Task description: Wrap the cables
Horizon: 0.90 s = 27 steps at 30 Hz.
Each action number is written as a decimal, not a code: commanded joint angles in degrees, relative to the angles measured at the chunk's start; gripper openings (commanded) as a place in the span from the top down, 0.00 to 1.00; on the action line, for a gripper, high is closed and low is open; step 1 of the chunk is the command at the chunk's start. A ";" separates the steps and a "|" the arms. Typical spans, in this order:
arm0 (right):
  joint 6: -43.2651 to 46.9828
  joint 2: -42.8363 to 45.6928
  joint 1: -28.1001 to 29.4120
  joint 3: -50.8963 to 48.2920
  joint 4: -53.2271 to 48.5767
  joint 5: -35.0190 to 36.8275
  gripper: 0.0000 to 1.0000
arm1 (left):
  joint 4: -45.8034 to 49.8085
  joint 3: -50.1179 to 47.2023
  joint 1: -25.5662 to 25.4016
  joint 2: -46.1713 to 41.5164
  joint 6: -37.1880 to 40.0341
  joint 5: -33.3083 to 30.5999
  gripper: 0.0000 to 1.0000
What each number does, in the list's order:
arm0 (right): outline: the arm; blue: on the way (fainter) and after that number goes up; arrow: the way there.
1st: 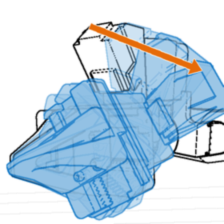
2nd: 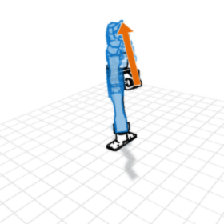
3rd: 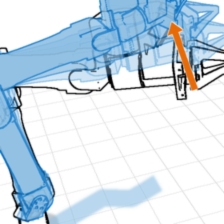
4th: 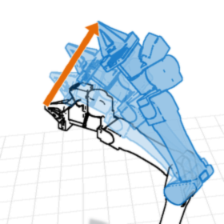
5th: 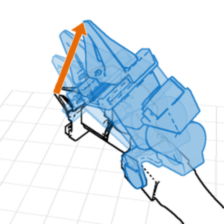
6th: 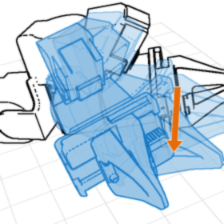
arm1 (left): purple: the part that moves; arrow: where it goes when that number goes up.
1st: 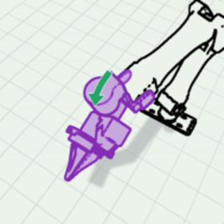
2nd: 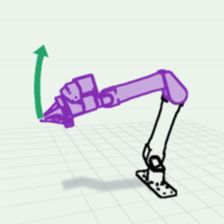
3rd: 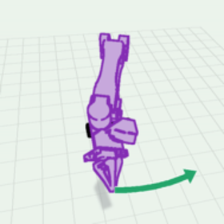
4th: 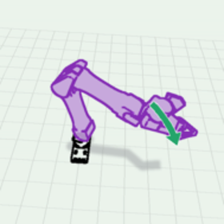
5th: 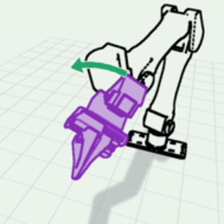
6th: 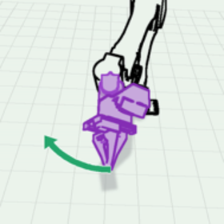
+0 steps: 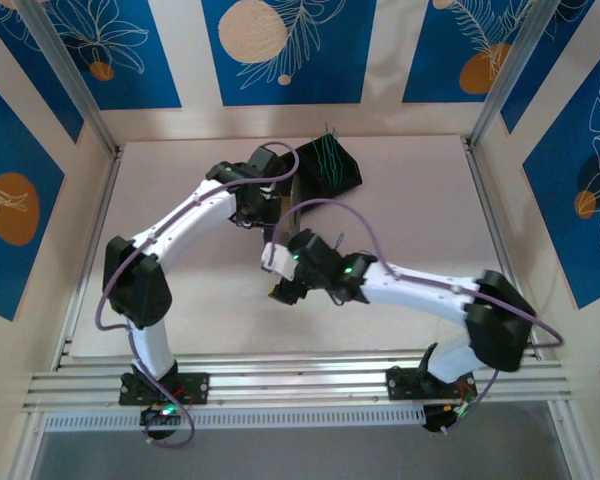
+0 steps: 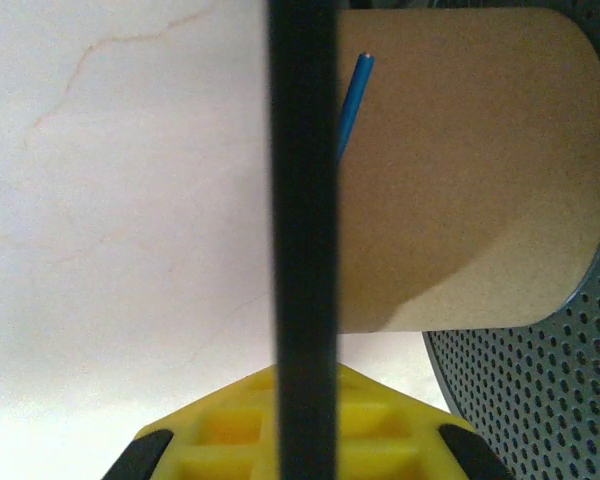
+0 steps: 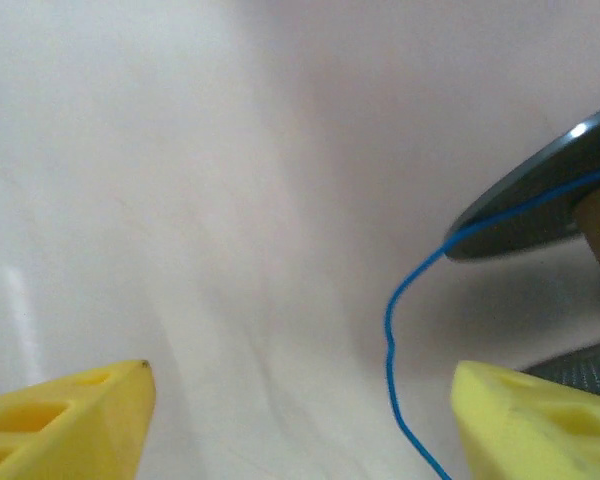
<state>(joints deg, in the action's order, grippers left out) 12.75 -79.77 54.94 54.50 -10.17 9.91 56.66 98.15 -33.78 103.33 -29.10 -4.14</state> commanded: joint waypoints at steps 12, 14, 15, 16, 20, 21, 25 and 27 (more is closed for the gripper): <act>-47.54 23.61 -24.47 4.49 2.01 -45.71 0.19 | -10.14 -0.05 2.95 -18.28 6.68 -2.17 1.00; -53.47 23.30 -28.02 5.55 2.67 -48.35 0.20 | -11.86 -1.41 2.93 -20.41 7.31 -2.38 1.00; -55.83 23.21 -29.14 5.74 3.96 -49.85 0.21 | -12.49 -2.06 2.93 -21.29 7.50 -2.47 1.00; -58.30 23.04 -30.14 6.10 4.69 -50.82 0.21 | -13.46 -3.05 2.95 -22.48 7.78 -2.33 1.00; -62.46 23.00 -32.08 9.51 4.08 -52.80 0.23 | -15.43 -5.93 2.93 -25.89 9.31 -3.41 1.00; -62.95 23.18 -32.34 10.18 3.88 -52.97 0.23 | -15.56 -6.56 2.97 -26.57 9.61 -3.95 1.00; -65.28 22.96 -34.89 13.32 0.14 -52.67 0.24 | -16.47 -8.72 2.94 -28.56 11.34 -3.96 1.00; -67.74 22.06 -37.74 13.44 -0.91 -54.01 0.27 | -17.85 -10.23 2.93 -29.83 11.79 -3.73 1.00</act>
<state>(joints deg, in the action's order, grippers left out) -49.67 -57.19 20.23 66.48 -7.57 -41.30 45.67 88.97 -30.81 76.82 -19.22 -7.35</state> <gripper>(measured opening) 0.739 0.083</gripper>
